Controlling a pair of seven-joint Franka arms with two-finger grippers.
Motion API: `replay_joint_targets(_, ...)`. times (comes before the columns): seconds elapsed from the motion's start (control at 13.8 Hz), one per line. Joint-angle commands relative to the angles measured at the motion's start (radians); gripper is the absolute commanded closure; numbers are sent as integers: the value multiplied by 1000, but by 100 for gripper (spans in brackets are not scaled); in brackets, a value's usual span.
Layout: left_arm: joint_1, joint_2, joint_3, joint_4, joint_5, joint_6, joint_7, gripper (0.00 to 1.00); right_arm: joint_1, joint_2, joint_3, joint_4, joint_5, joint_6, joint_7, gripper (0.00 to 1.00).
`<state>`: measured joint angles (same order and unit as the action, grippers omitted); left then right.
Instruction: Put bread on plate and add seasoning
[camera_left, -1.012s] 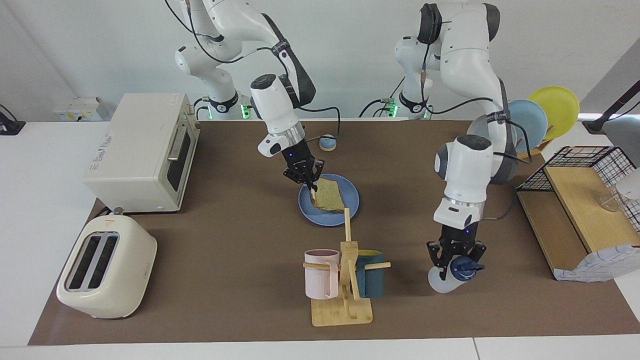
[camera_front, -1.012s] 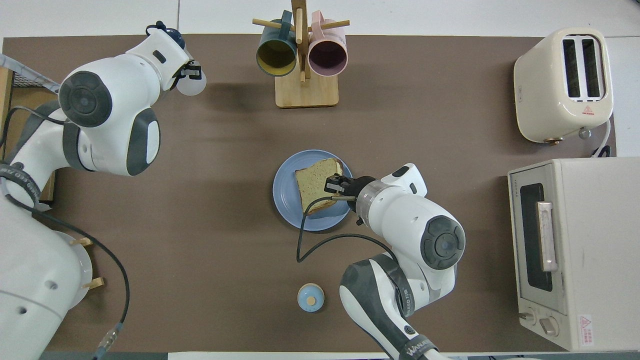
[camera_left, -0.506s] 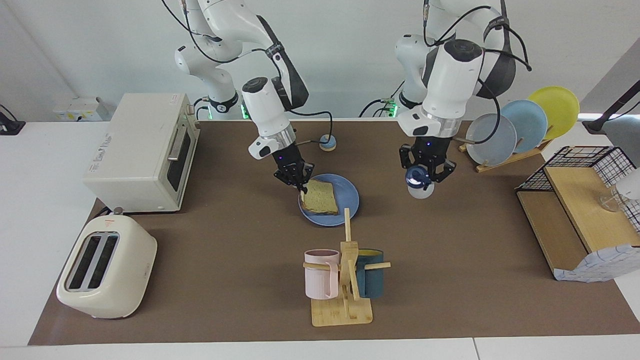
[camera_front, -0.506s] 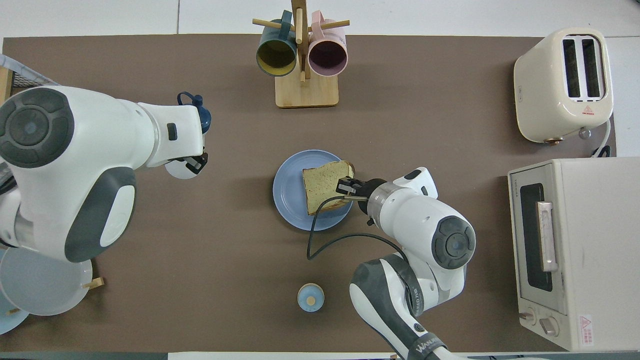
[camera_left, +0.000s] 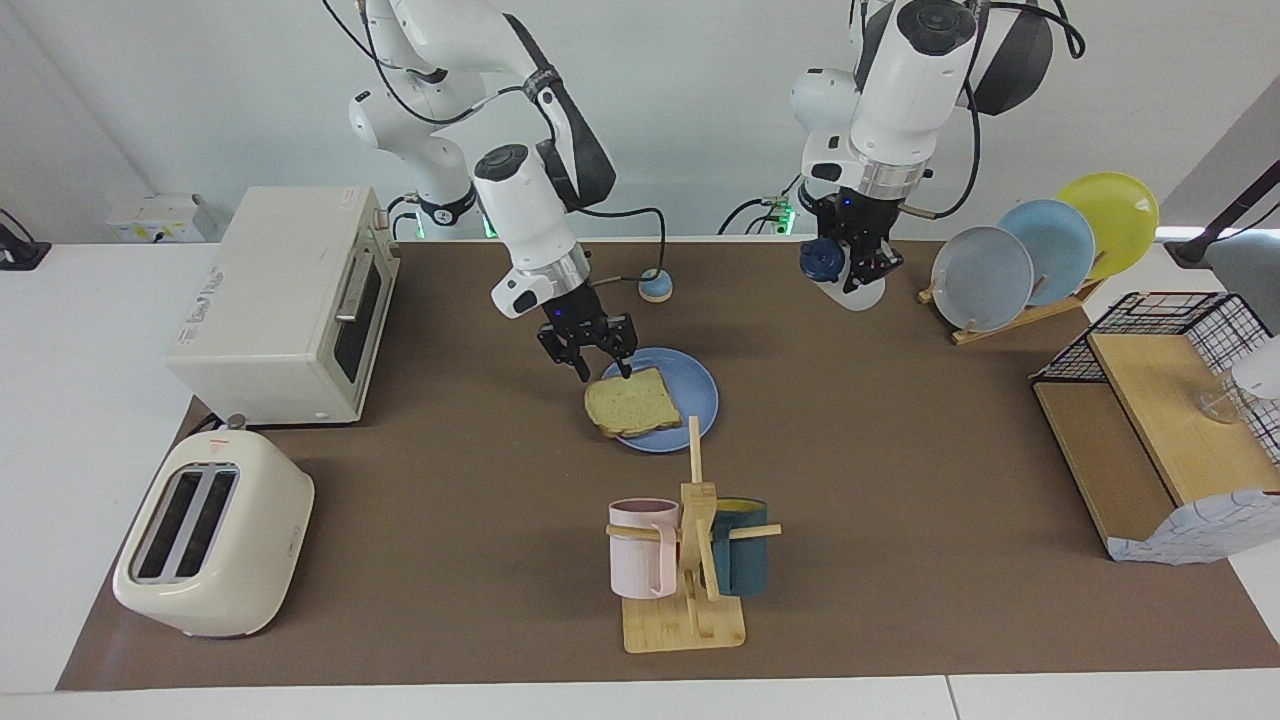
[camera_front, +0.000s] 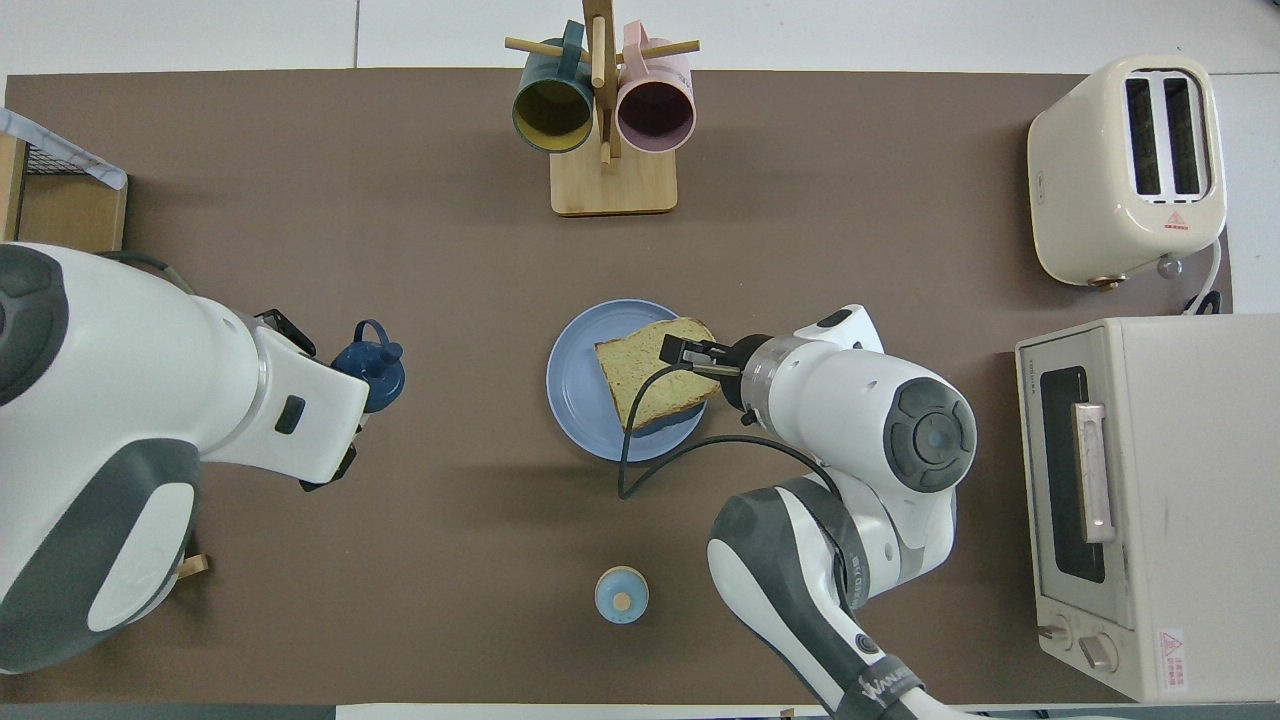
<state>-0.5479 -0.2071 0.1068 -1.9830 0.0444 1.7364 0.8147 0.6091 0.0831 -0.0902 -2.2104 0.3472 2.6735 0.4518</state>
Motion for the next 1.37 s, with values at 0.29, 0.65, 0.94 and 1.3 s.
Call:
replay_joint_targets(0.29, -57, -159, 8, -215, -5, 58, 77, 100, -63, 12, 3, 368, 238, -607, -196, 0)
replay_joint_targets(0.65, -58, -186, 8, -255, -43, 101, 81, 100, -23, -74, 47, 379, 323, -627, -65, 0)
replay_joint_targets(0.94, -58, -184, 8, -255, -57, 117, 83, 100, 41, -79, 70, 452, 363, -615, 37, 20)
replay_joint_targets(1.3, -57, -184, 10, -255, -75, 120, 81, 100, 150, -72, 73, 469, 264, -514, 93, 48)
